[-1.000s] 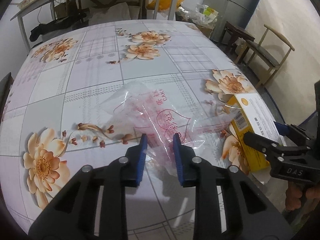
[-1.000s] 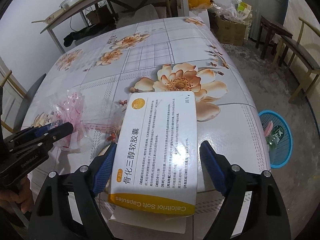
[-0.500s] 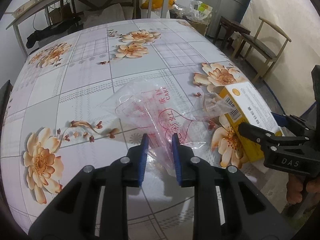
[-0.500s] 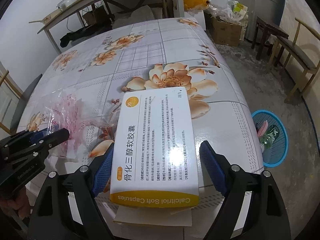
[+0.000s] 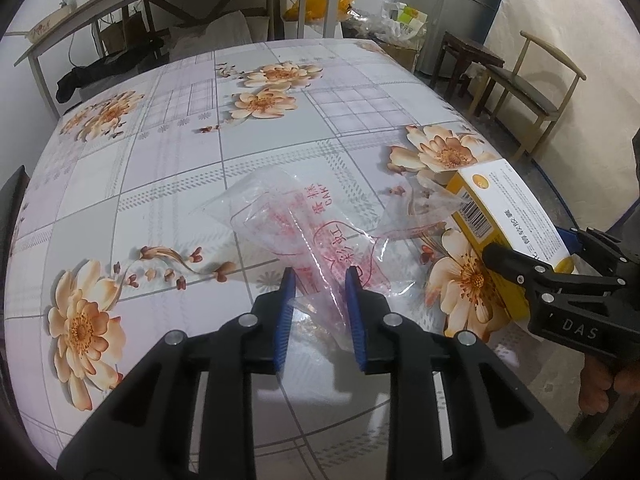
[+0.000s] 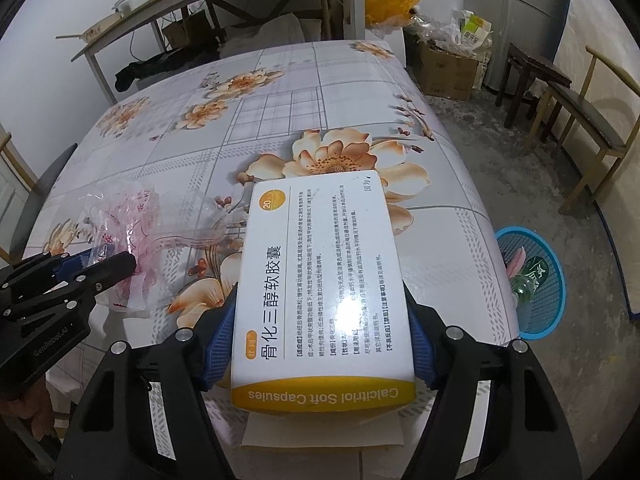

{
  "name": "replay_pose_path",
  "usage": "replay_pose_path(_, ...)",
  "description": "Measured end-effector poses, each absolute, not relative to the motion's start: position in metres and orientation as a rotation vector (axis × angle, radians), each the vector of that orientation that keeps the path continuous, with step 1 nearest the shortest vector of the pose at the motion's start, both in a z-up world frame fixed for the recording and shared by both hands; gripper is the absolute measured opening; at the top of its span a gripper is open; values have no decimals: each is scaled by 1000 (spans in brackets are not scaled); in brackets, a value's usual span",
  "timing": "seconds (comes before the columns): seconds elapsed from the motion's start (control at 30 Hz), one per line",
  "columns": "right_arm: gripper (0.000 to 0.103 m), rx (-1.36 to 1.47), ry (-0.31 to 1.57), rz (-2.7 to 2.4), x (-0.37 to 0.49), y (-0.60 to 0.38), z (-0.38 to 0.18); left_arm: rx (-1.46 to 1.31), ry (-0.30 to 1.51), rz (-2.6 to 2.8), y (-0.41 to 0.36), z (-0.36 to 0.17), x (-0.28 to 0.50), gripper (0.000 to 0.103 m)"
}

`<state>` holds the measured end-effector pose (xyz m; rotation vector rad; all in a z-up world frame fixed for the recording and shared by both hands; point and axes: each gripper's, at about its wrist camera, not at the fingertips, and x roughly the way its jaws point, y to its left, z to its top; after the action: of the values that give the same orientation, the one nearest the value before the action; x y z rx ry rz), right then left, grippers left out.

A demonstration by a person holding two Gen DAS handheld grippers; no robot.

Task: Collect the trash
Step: 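Lift the clear bag with the left gripper while the right lifts the medicine box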

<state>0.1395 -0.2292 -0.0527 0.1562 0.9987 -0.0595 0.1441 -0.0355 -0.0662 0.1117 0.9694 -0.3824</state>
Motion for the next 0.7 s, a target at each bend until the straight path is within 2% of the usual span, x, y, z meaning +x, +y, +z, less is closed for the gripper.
replay_pose_path(0.7, 69, 224, 964, -79, 135, -241, -43, 99, 923, -397, -39, -50, 135, 16)
